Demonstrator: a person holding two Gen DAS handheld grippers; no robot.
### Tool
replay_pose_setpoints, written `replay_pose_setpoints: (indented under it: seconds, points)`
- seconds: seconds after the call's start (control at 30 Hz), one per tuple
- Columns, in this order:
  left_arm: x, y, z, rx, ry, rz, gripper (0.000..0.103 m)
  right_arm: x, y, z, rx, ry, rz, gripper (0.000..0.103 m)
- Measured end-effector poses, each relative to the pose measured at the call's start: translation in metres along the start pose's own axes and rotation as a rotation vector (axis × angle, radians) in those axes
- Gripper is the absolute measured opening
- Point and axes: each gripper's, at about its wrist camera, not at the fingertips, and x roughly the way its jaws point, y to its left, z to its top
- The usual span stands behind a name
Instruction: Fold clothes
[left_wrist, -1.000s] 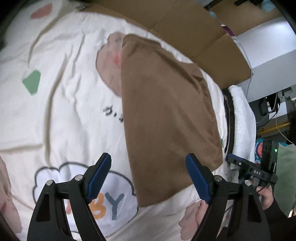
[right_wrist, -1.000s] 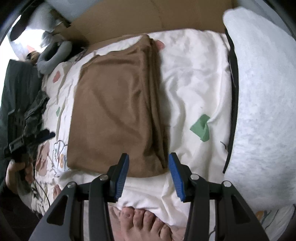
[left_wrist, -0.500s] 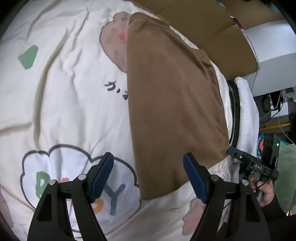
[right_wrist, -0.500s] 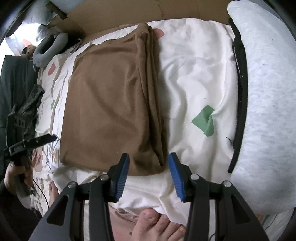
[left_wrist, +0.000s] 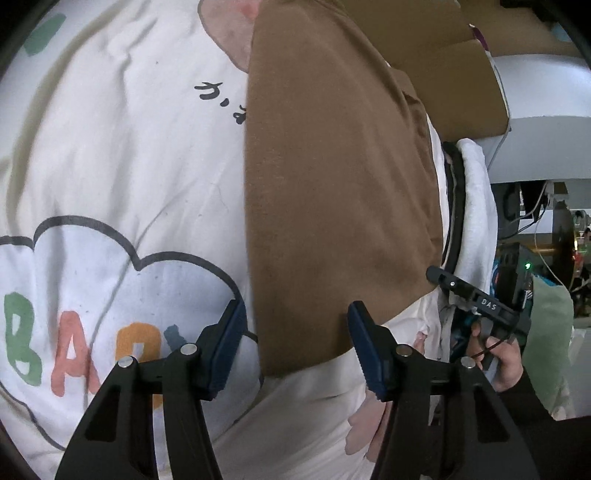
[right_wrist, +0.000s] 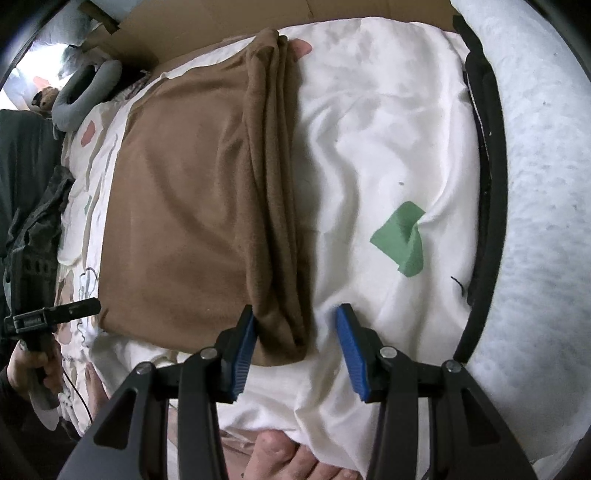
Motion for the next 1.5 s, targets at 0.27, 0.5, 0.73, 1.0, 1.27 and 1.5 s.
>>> replay_pose_setpoints:
  seconds: [0.27, 0.5, 0.73, 1.0, 1.27, 1.5]
  points:
    - [-0.004, 0.01, -0.001, -0.042, -0.017, -0.05, 0.049, 0.0, 0.008, -0.001, -0.043, -0.018, -0.024, 0.015]
    - [0.003, 0.008, -0.002, -0.051, 0.005, -0.115, 0.049, -0.015, 0.017, 0.0, -0.069, -0.049, -0.004, 0.016]
    - [0.006, 0.021, -0.002, -0.148, 0.015, -0.257, 0.049, -0.008, 0.025, 0.012, -0.084, -0.058, 0.01, 0.018]
    - [0.008, 0.029, -0.003, -0.19, 0.007, -0.301, 0.049, 0.004, 0.025, 0.014, -0.085, -0.046, -0.026, 0.019]
    - [0.013, 0.029, -0.004, -0.197, -0.001, -0.307, 0.049, -0.002, 0.025, 0.019, -0.046, -0.067, -0.009, 0.023]
    - [0.011, 0.033, -0.007, -0.201, -0.002, -0.333, 0.049, 0.023, 0.028, 0.022, -0.047, -0.032, -0.031, 0.03]
